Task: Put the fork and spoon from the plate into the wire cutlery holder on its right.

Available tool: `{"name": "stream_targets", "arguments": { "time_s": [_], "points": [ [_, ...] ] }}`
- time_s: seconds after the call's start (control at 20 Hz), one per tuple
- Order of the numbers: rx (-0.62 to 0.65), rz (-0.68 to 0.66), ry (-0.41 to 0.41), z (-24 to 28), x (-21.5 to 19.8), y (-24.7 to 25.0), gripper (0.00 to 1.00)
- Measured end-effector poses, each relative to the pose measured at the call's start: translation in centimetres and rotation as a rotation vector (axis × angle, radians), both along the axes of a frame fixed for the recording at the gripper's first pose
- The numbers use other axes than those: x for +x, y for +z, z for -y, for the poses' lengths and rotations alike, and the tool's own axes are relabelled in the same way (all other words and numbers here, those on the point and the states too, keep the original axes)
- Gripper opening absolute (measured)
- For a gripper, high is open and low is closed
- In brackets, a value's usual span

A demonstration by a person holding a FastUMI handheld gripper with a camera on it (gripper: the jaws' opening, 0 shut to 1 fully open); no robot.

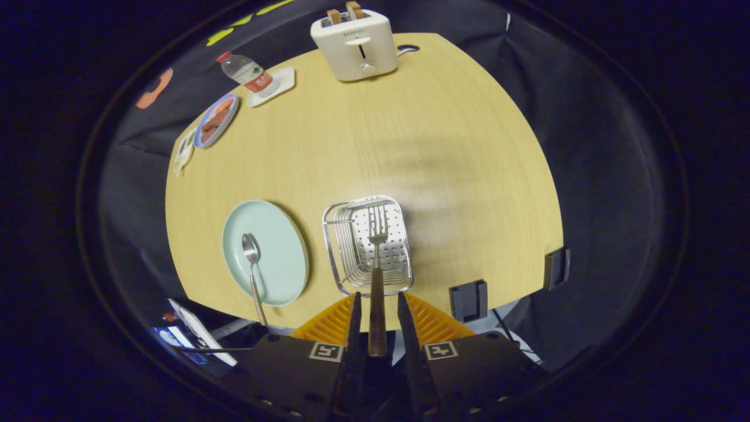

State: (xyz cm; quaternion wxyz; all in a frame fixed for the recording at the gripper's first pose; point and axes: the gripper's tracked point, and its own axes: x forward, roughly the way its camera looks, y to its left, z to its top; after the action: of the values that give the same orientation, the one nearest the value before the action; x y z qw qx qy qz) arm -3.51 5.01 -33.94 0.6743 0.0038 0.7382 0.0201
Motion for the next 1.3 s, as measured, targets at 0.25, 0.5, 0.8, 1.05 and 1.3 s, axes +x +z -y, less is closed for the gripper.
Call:
{"name": "stream_targets", "arguments": {
  "time_s": [0.25,0.5,0.8,1.05,1.3],
  "points": [
    [0.029,0.299,0.168,-3.3,2.4,3.8,0.78],
    [0.124,0.534,0.267,-10.6,1.1,5.8,0.98],
    [0.211,0.526,0.228,-18.1,-3.8,0.8,0.97],
    [0.181,0.464,0.203,-20.5,-7.1,-4.8,0.97],
    [0.136,0.41,0.202,-21.4,-8.4,-8.8,0.97]
  ]
}}
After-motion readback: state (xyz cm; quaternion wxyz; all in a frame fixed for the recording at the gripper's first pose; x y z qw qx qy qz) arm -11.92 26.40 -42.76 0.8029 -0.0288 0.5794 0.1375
